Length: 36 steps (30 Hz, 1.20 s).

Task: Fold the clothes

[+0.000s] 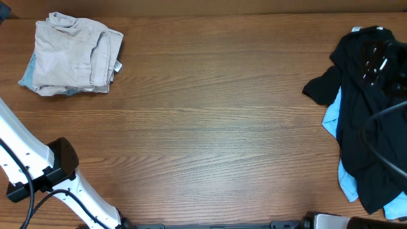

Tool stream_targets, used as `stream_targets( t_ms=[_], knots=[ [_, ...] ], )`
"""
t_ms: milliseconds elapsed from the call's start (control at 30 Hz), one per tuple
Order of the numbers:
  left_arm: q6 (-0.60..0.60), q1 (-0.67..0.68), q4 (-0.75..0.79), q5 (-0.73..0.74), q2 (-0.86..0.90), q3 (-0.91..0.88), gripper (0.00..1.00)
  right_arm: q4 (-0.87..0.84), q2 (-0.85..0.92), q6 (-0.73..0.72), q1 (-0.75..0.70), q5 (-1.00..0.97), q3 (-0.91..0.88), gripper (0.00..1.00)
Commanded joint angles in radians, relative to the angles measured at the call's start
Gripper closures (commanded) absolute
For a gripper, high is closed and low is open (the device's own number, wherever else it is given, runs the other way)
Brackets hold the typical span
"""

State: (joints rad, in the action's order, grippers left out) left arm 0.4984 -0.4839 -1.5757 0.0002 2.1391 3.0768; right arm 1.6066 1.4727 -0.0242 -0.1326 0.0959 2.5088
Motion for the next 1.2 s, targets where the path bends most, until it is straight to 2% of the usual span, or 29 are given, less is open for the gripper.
stream_targets(
  t_ms=[0,200,433,533,633,733,933,1167],
  knots=[
    [-0.012,0.007,0.002,0.008,0.0,0.001,0.0,-0.129,-0.071,0.01,0.036,-0.047,-0.134,0.0],
    [-0.012,0.006,0.002,0.008,0.0,0.001,0.0,-0.566,-0.31,-0.001,0.121,-0.048,-0.66,0.0],
    [-0.012,0.006,0.002,0.008,0.0,0.001,0.0,-1.263,-0.677,-0.115,0.15,0.037,-1.45,0.0],
    [-0.012,0.006,0.002,0.008,0.0,0.001,0.0,-1.472,-0.837,-0.159,0.15,0.036,-1.744,0.0],
    [-0.012,0.007,0.002,0.008,0.0,0.001,0.0,-1.563,-0.97,-0.159,0.151,0.019,-1.948,0.0],
    [-0.012,0.007,0.002,0.008,0.0,0.0,0.0,-1.572,-1.097,-0.159,0.166,-0.035,-2.103,0.0],
    [-0.012,0.007,0.002,0.008,0.0,0.001,0.0,-1.586,-1.238,-0.164,0.201,-0.069,-2.299,0.0],
    [-0.012,0.006,0.002,0.008,0.0,0.001,0.0,-1.675,-1.303,-0.164,0.206,-0.064,-2.435,0.0]
  ],
)
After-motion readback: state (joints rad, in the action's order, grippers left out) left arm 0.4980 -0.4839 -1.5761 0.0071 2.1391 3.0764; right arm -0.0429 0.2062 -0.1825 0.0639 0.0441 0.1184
